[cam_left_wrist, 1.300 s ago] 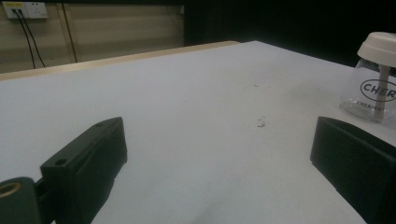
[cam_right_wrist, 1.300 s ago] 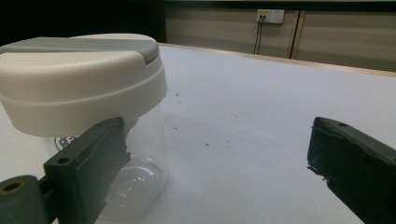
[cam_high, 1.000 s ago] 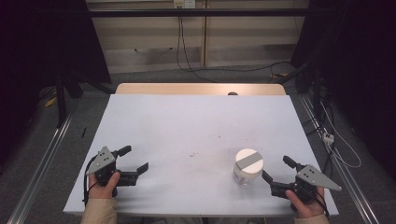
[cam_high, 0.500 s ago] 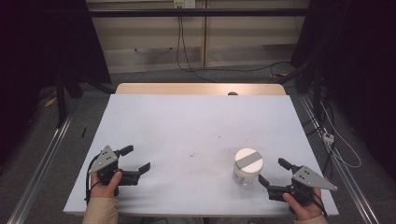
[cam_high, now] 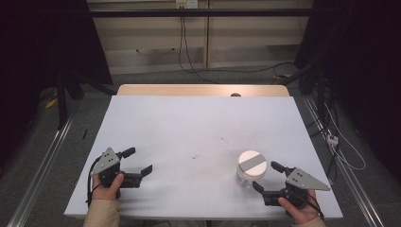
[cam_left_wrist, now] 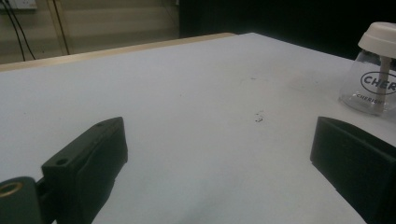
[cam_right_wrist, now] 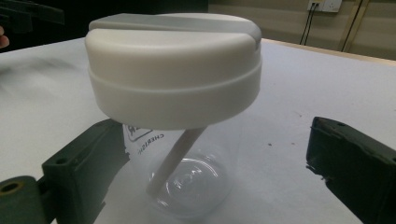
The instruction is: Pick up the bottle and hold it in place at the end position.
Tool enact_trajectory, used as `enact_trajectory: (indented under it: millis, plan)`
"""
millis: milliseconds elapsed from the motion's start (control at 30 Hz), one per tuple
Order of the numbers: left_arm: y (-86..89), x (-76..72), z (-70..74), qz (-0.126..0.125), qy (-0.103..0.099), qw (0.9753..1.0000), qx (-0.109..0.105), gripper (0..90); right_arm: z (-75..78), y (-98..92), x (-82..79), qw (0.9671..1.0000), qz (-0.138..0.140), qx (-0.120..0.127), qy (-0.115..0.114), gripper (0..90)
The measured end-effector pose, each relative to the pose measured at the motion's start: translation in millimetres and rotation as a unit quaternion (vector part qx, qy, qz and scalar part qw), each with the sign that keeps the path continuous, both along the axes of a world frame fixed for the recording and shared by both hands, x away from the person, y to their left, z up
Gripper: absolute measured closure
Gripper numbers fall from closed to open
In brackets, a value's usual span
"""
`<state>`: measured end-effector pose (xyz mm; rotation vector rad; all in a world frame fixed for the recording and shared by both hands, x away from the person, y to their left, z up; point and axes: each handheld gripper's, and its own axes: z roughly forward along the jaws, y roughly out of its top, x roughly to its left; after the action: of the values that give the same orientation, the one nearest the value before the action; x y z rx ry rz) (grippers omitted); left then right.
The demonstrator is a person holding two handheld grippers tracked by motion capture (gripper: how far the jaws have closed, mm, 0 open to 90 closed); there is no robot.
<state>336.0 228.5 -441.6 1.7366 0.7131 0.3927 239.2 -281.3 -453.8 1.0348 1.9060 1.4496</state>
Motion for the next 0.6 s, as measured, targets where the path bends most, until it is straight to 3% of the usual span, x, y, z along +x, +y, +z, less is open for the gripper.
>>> enact_trajectory:
  millis: [600]
  plan:
    - [2.0, -1.4, 0.1, 0.003, -0.002, 1.0, 0.001, 3.7, -0.7, 17.8, 12.6, 0.9999, 0.014, -0.005, 0.006, 3.2]
